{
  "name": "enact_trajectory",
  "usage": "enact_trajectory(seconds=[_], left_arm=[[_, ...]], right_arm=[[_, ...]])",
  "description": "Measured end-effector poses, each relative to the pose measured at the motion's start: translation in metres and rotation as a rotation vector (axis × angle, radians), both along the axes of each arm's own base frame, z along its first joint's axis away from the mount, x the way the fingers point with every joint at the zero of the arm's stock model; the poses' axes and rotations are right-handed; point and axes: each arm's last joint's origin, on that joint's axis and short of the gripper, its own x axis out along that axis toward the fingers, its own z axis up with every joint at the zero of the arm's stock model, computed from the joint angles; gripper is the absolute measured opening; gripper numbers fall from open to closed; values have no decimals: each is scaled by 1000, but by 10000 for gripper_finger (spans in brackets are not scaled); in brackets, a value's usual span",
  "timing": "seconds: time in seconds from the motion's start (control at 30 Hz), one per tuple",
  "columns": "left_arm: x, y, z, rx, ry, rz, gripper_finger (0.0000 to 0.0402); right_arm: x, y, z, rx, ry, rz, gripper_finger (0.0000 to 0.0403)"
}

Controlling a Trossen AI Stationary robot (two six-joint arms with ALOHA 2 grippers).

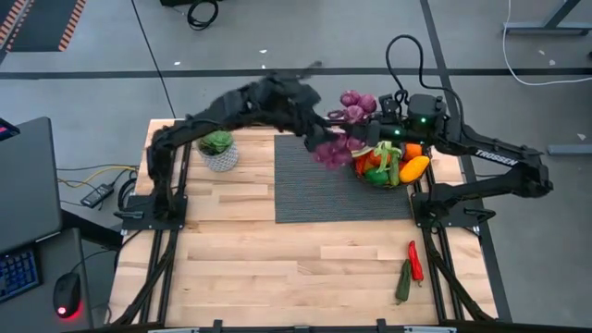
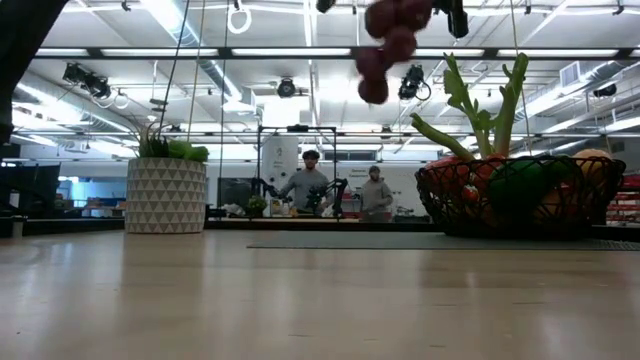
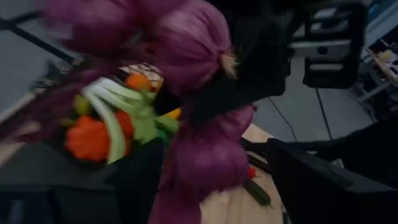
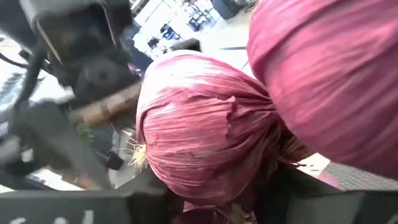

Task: Build produce basket
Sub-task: Put the purple garlic into the black basket

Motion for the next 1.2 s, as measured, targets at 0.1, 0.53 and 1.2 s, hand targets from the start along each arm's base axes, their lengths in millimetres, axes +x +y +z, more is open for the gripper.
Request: enact_trajectory(seconds=[0.1, 0.53, 1.2], left_arm=[[-21, 12, 14, 27, -10, 33, 290], [-101, 24, 55, 69, 7, 153, 291], [-94, 13, 36, 50, 166, 104, 290]], right_arm=[[-7, -4, 1, -8, 7, -28, 152], [-74, -12, -8, -29, 249, -274, 159], [-143, 14, 22, -130, -59, -544, 160]])
